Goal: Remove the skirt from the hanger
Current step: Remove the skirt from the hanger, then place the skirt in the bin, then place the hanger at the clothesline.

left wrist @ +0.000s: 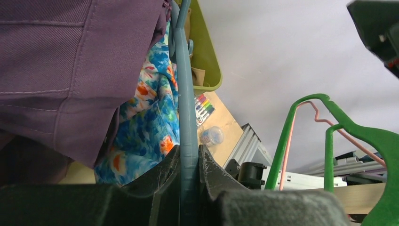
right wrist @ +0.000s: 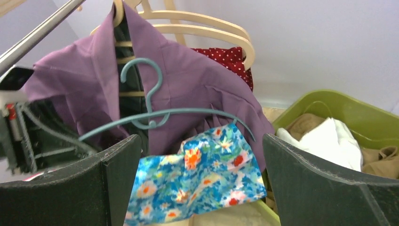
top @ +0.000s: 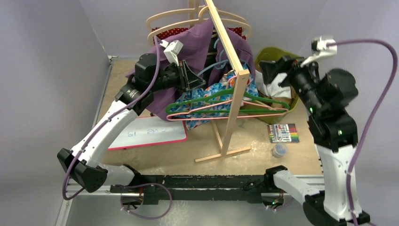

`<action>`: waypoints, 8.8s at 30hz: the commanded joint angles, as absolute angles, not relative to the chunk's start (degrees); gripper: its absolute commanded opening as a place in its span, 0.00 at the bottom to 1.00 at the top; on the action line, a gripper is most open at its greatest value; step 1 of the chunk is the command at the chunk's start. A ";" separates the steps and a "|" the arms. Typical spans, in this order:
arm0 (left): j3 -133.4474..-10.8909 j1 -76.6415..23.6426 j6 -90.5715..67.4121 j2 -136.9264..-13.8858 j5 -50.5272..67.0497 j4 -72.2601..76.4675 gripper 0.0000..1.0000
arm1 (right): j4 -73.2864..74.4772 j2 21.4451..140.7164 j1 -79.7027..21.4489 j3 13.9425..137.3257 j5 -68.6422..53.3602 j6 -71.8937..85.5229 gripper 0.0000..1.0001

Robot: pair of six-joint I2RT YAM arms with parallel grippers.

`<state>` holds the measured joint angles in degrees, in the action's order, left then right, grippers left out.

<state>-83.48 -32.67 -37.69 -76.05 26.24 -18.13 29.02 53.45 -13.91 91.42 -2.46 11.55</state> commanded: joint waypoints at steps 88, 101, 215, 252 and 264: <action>-76.27 -32.61 -26.37 -58.94 11.01 -7.25 0.00 | 23.16 32.37 7.87 68.23 23.70 16.25 0.00; -75.79 -32.62 -25.48 -58.72 13.48 -8.24 0.00 | 22.54 31.71 4.84 78.12 30.27 7.37 0.00; -72.53 -32.61 -27.01 -50.14 9.85 -20.18 0.00 | -3.29 79.49 19.86 64.96 -10.57 24.46 0.54; -90.45 -33.05 -24.87 -66.67 34.09 -17.56 0.00 | -5.31 53.02 19.85 52.87 -16.82 22.32 0.83; -95.62 -39.59 -25.00 -70.85 31.43 -15.40 0.00 | -5.10 51.83 19.86 52.62 -17.49 21.99 0.99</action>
<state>-92.36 -38.17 -24.97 -70.91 32.60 -20.53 -3.22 53.58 19.88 52.51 -16.14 22.85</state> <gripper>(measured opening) 0.126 0.976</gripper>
